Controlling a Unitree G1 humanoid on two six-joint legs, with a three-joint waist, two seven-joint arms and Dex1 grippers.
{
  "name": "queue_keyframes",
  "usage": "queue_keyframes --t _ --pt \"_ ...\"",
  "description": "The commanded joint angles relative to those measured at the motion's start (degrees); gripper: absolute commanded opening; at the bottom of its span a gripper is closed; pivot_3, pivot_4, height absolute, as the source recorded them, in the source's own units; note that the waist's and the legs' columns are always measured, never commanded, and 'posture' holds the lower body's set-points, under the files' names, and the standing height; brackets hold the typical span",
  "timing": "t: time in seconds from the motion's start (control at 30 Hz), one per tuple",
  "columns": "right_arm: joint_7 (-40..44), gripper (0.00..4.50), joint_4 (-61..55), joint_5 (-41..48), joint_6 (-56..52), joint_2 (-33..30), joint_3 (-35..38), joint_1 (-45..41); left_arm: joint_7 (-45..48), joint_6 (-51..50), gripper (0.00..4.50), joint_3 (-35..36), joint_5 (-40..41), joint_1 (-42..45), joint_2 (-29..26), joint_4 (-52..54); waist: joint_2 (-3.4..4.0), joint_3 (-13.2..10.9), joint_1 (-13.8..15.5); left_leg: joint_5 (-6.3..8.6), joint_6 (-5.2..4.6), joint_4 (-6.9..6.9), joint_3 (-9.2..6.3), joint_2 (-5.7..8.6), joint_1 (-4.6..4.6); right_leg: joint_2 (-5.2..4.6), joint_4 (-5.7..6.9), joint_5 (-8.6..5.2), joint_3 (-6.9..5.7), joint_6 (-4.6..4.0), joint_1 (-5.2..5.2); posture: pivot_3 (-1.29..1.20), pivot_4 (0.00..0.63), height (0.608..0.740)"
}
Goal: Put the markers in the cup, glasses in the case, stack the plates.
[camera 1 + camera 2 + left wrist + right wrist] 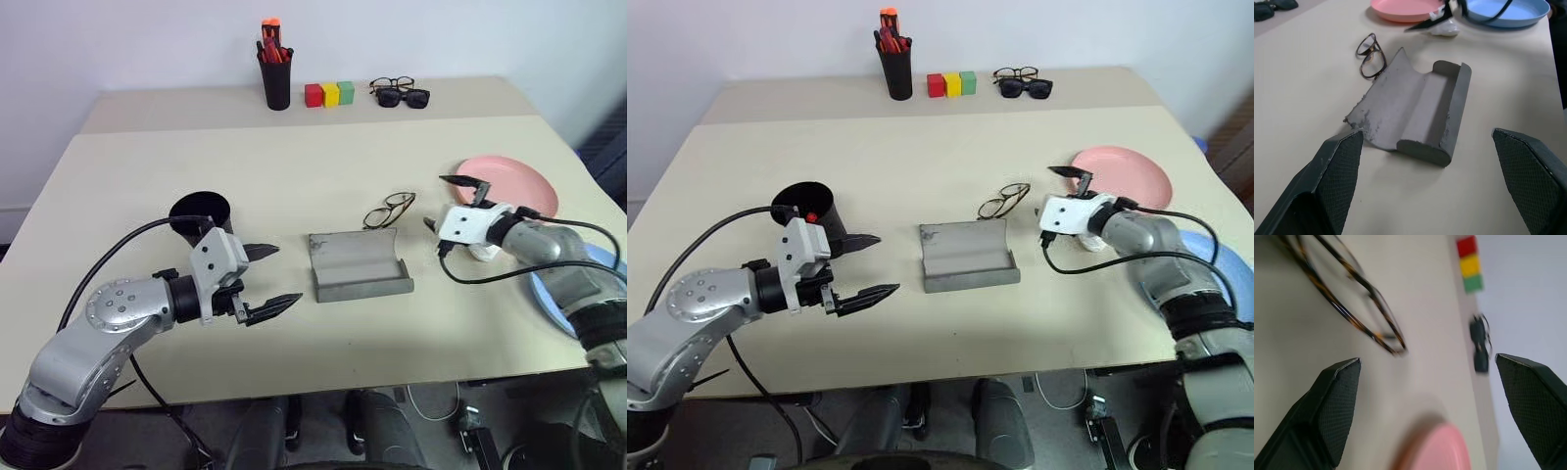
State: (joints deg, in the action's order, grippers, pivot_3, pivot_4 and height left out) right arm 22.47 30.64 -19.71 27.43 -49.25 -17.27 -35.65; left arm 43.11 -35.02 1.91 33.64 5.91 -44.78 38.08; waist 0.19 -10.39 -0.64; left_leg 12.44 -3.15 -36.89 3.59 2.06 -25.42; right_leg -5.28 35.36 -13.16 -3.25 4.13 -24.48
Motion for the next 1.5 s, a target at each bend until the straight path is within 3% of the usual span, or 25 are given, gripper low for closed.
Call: queue_keyframes --t 0.03,0.23,0.5,0.8,1.03,1.27,1.4,1.5 --pt "-3.6 4.47 7.2 -4.7 8.0 1.4 -1.2 -4.4 1.7 1.5 4.32 2.7 0.0 -0.8 -1.5 0.8 0.0 0.0 0.0 0.0 0.0 -0.04 0.0 0.0 0.0 0.0 0.0 0.0 0.0 0.0 0.02 0.0 0.15 0.74" --pt "-8.6 4.47 19.0 -10.2 14.1 6.0 -3.9 -12.1 2.1 1.8 4.32 3.3 -0.5 -1.7 -1.9 1.2 -0.01 0.0 -0.2 0.03 0.05 -0.15 -0.01 0.01 0.02 0.0 0.08 0.01 0.0 -0.01 0.08 0.0 0.15 0.74" --pt "-10.8 4.47 25.5 -12.5 16.2 9.0 -4.6 -17.0 0.9 0.9 4.32 4.1 -0.2 -2.8 -1.9 2.9 0.0 0.0 -0.1 -0.01 0.02 -0.16 -0.03 0.01 0.03 0.03 0.17 0.01 0.0 0.0 0.07 0.0 0.15 0.74" --pt "-7.7 4.47 26.6 -11.2 17.0 10.1 -3.9 -16.8 0.2 0.8 4.32 4.2 -0.3 -3.4 -2.0 3.8 0.0 0.0 -0.1 -0.03 0.02 -0.17 -0.03 0.01 0.05 0.05 0.23 0.01 0.0 0.0 0.07 0.0 0.15 0.74" --pt "-2.8 4.47 25.8 -5.1 12.7 9.7 0.1 -14.5 0.3 0.8 4.32 4.0 -0.3 -3.7 -2.1 3.9 0.0 0.0 -0.1 -0.04 0.01 -0.23 -0.03 0.01 0.06 0.05 0.3 0.01 0.0 0.01 0.09 0.0 0.15 0.74" --pt "-6.7 4.47 28.0 -10.5 11.4 8.2 -2.6 -14.7 0.7 1.1 4.32 2.9 -0.8 -2.9 -2.0 3.4 0.0 0.0 -0.2 -0.04 0.02 -0.27 -0.03 0.01 0.1 0.04 0.42 0.01 0.02 0.0 0.08 0.0 0.15 0.74" --pt "1.2 4.47 27.7 -0.2 5.4 10.4 3.9 -14.8 0.8 0.9 4.32 2.9 -0.7 -2.8 -2.0 3.2 0.0 0.0 -0.1 -0.05 0.04 -0.31 -0.03 0.01 0.11 0.03 0.5 0.01 0.02 -0.01 0.08 0.0 0.15 0.74" --pt "14.3 4.47 20.2 15.1 -13.9 13.7 12.8 -14.4 0.7 0.8 4.32 2.9 -0.6 -3.2 -1.9 3.6 -0.01 0.0 -0.2 -0.05 0.02 -0.34 -0.03 0.0 0.12 0.03 0.54 0.01 0.02 0.0 0.09 0.0 0.15 0.74"
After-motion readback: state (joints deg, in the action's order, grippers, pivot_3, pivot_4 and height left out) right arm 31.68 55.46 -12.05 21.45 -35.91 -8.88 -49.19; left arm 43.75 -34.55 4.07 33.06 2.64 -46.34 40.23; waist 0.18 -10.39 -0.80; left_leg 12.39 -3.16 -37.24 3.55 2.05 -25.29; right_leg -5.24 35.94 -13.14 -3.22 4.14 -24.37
